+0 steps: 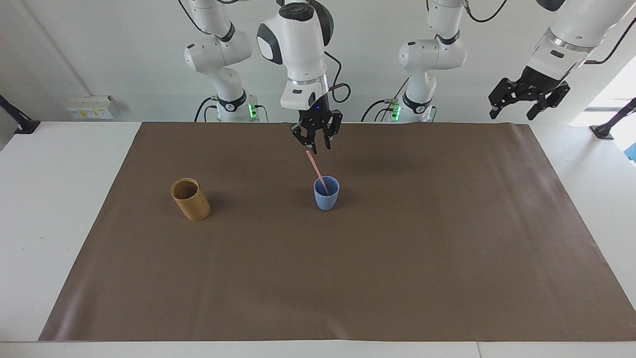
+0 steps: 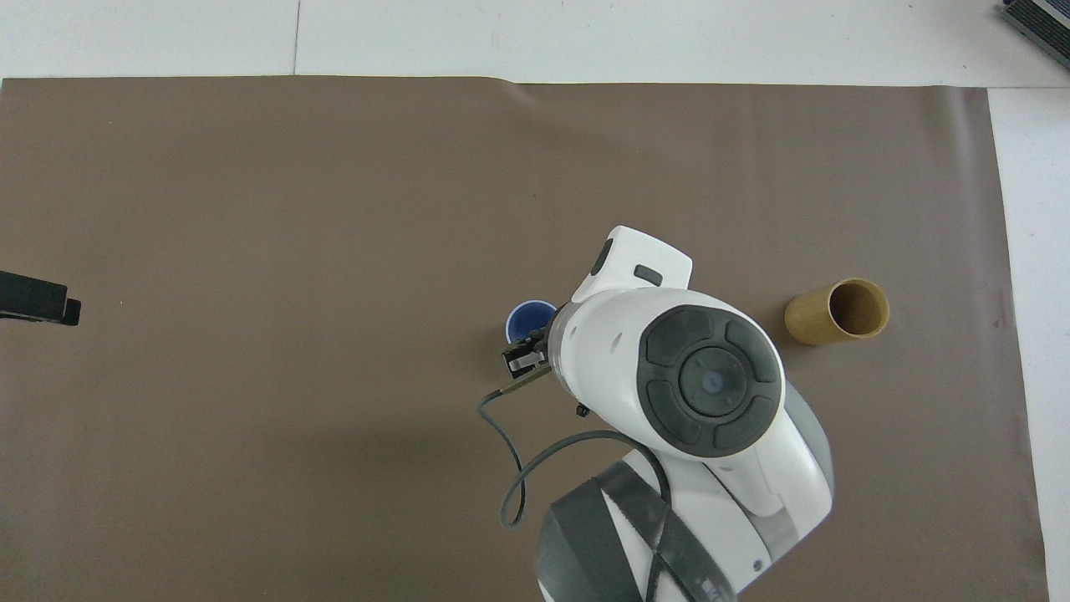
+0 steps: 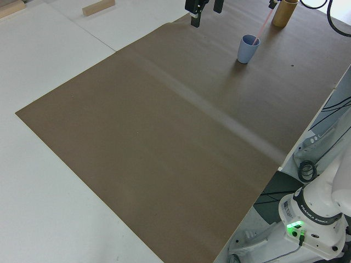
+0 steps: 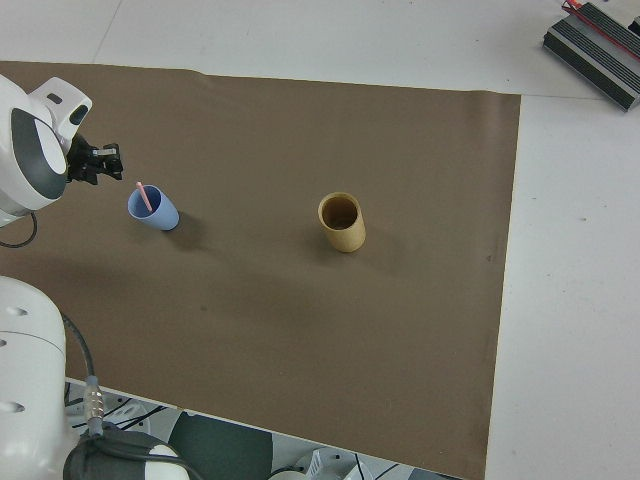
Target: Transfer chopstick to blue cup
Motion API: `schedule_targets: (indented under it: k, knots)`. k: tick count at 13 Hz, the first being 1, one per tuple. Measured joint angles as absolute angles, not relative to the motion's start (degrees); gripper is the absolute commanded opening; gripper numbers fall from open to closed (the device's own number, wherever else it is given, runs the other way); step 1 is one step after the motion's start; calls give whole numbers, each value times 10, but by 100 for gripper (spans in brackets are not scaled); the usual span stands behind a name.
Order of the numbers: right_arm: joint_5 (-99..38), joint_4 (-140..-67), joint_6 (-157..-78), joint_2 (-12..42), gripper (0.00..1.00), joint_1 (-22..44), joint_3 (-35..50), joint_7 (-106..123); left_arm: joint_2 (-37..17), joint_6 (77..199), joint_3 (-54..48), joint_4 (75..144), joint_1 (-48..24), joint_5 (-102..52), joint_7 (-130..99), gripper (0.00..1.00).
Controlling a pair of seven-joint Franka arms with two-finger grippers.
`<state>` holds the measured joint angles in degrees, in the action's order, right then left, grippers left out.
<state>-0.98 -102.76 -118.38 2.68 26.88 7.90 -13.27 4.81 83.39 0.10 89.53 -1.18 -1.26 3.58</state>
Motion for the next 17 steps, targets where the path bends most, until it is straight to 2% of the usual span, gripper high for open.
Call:
schedule_targets:
  k: [1,2,4,6,12,17]
  knots:
    - [-10,-1027,-1184,27,95,269,79,-133,48,834,1,895,-12,-13,36,100]
    - [-10,-1027,-1184,27,100,269,79,-133,48,834,1,895,-12,-13,36,100]
    - [-10,-1021,-1181,24,100,265,77,-133,48,834,1,895,-12,-13,36,100]
    - [-10,-1003,-1140,10,100,245,73,-133,48,834,1,895,-12,-13,36,100]
    - [-10,-971,-954,-65,100,114,63,-133,48,834,1,895,-12,-13,36,100]
    - [-8,-904,-847,-66,100,15,61,-133,48,834,1,895,-12,-13,36,100]
